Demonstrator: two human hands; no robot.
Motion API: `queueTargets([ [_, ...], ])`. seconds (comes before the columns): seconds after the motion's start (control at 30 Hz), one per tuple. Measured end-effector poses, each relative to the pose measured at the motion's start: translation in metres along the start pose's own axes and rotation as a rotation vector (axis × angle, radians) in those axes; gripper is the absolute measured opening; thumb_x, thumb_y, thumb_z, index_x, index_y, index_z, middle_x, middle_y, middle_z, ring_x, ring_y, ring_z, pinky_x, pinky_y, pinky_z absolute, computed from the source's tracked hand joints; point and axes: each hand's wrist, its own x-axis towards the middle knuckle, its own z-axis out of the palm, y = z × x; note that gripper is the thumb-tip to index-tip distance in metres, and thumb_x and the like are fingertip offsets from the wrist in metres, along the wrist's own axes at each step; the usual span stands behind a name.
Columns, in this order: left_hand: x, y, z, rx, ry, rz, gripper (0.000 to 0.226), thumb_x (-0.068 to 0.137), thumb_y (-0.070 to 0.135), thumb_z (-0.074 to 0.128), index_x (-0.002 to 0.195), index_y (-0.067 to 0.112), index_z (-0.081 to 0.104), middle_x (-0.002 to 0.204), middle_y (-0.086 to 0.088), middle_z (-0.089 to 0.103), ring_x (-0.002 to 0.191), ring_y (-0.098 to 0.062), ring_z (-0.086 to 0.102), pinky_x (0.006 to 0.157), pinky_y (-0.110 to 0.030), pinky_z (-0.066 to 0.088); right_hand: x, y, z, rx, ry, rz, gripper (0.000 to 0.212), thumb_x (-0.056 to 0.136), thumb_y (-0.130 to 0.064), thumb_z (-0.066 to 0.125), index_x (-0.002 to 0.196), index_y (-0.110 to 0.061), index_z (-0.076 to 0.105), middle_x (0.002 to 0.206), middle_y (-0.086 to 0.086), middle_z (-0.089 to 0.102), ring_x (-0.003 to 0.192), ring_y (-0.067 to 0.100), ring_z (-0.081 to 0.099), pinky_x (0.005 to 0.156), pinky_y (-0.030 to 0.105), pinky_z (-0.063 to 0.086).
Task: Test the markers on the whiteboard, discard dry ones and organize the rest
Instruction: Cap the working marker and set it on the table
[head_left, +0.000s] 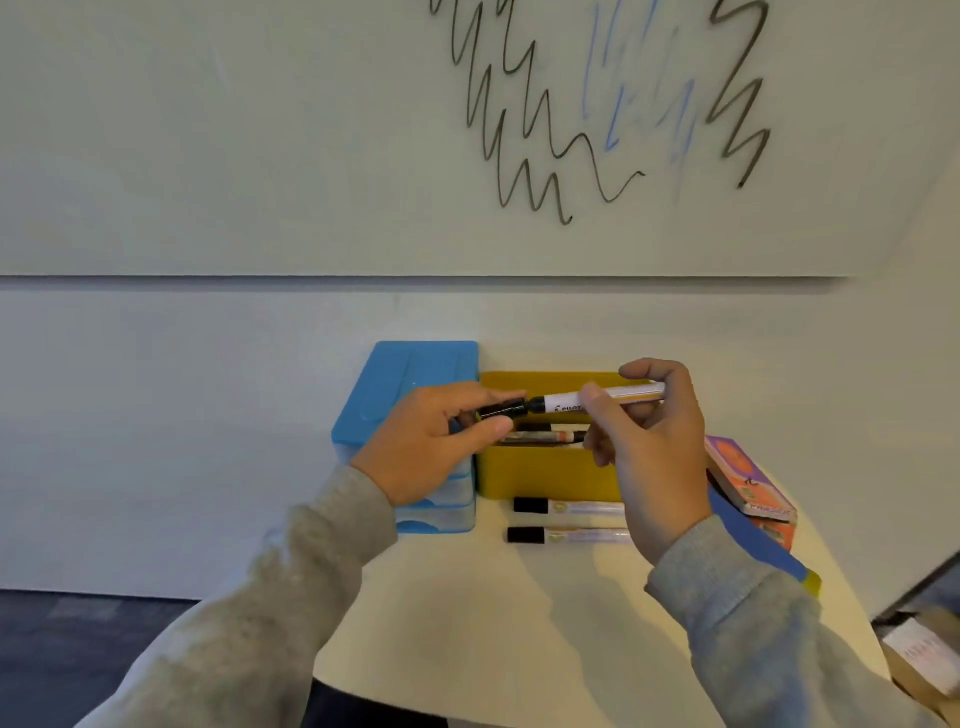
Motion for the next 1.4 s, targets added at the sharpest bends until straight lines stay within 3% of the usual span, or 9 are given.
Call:
queueTargets([
  [0.13, -0.001, 0.006, 0.002, 0.066, 0.029, 0.037, 0.025, 0.101, 0.025, 0.056, 0.123, 0.023, 0.067, 0.081, 0.032, 0.059, 0.074, 0.006, 0.055, 0.067, -0.007, 0.04, -0.001, 0.004, -0.002, -0.025, -0.022, -0.004, 0.02, 0.094, -0.012, 0.067, 0.105, -0.005, 0.053, 0.067, 0.001, 0.062, 0.055, 0.02, 0.056, 0.048, 0.031, 0.046],
  [0.3, 0.002, 0.012, 0.006, 0.324, -0.009, 0.152, 0.032, 0.102, 0.04, 0.043, 0.121, 0.025, 0.064, 0.091, 0.022, 0.054, 0.085, -0.003, 0.052, 0.074, -0.021, 0.043, 0.004, 0.003, -0.016, -0.018, -0.052, 0.105, 0.014, 0.094, -0.015, 0.067, 0.1, -0.006, 0.058, 0.073, 0.009, 0.071, 0.056, 0.019, 0.055, 0.051, 0.03, 0.046],
  [0.53, 0.003, 0.026, 0.025, 0.265, -0.09, 0.16, 0.034, 0.102, 0.043, 0.04, 0.115, 0.023, 0.064, 0.089, 0.013, 0.056, 0.079, -0.007, 0.053, 0.067, -0.032, 0.047, 0.002, 0.006, -0.03, 0.054, -0.073, 0.191, 0.014, 0.09, -0.021, 0.072, 0.092, -0.011, 0.061, 0.068, 0.012, 0.067, 0.058, 0.018, 0.053, 0.052, 0.026, 0.045],
  [0.73, -0.001, 0.025, 0.029, 0.311, -0.044, 0.196, 0.037, 0.102, 0.044, 0.038, 0.115, 0.022, 0.064, 0.088, 0.017, 0.051, 0.076, -0.002, 0.049, 0.064, -0.023, 0.043, 0.001, 0.009, -0.035, 0.083, -0.114, 0.23, 0.014, 0.089, -0.019, 0.073, 0.088, -0.008, 0.065, 0.067, 0.015, 0.064, 0.05, 0.015, 0.048, 0.047, 0.022, 0.04],
  [0.83, -0.006, 0.022, 0.032, 0.336, -0.031, 0.209, 0.041, 0.101, 0.045, 0.036, 0.116, 0.02, 0.064, 0.09, 0.016, 0.05, 0.076, -0.004, 0.048, 0.063, -0.025, 0.044, 0.001, 0.013, -0.039, 0.078, -0.149, 0.262, 0.015, 0.089, -0.019, 0.073, 0.091, -0.005, 0.066, 0.067, 0.015, 0.063, 0.05, 0.015, 0.046, 0.047, 0.022, 0.039],
  [1.0, -0.033, 0.004, 0.049, 0.367, -0.106, 0.181, 0.037, 0.1, 0.046, 0.041, 0.123, 0.026, 0.062, 0.099, 0.02, 0.048, 0.082, 0.001, 0.045, 0.067, -0.025, 0.049, -0.016, 0.038, -0.061, -0.165, -0.247, 0.215, 0.006, 0.089, -0.015, 0.072, 0.086, -0.01, 0.075, 0.07, 0.012, 0.067, 0.056, 0.015, 0.049, 0.051, 0.026, 0.04],
  [1.17, -0.067, -0.023, 0.078, 0.41, -0.215, 0.157, 0.03, 0.096, 0.043, 0.056, 0.12, 0.028, 0.066, 0.104, 0.013, 0.056, 0.091, -0.007, 0.054, 0.075, -0.03, 0.052, -0.042, 0.071, -0.079, -0.564, -0.42, 0.063, 0.008, 0.086, -0.022, 0.077, 0.085, -0.03, 0.077, 0.085, -0.012, 0.072, 0.083, 0.006, 0.062, 0.074, 0.022, 0.046],
  [1.3, -0.078, -0.035, 0.095, 0.387, -0.154, 0.099, 0.031, 0.096, 0.041, 0.054, 0.121, 0.028, 0.066, 0.106, 0.012, 0.055, 0.093, -0.009, 0.054, 0.077, -0.029, 0.051, -0.047, 0.092, -0.079, -0.869, -0.459, -0.132, 0.01, 0.086, -0.027, 0.076, 0.091, -0.035, 0.072, 0.09, -0.022, 0.065, 0.094, 0.004, 0.052, 0.079, 0.029, 0.042],
  [1.4, -0.081, -0.038, 0.097, 0.332, -0.113, 0.014, 0.03, 0.097, 0.043, 0.053, 0.124, 0.031, 0.059, 0.112, 0.015, 0.048, 0.093, -0.002, 0.051, 0.079, -0.018, 0.046, -0.049, 0.106, -0.076, -1.045, -0.421, -0.308, 0.015, 0.083, -0.026, 0.078, 0.091, -0.037, 0.07, 0.093, -0.022, 0.06, 0.091, 0.009, 0.043, 0.075, 0.036, 0.038],
])
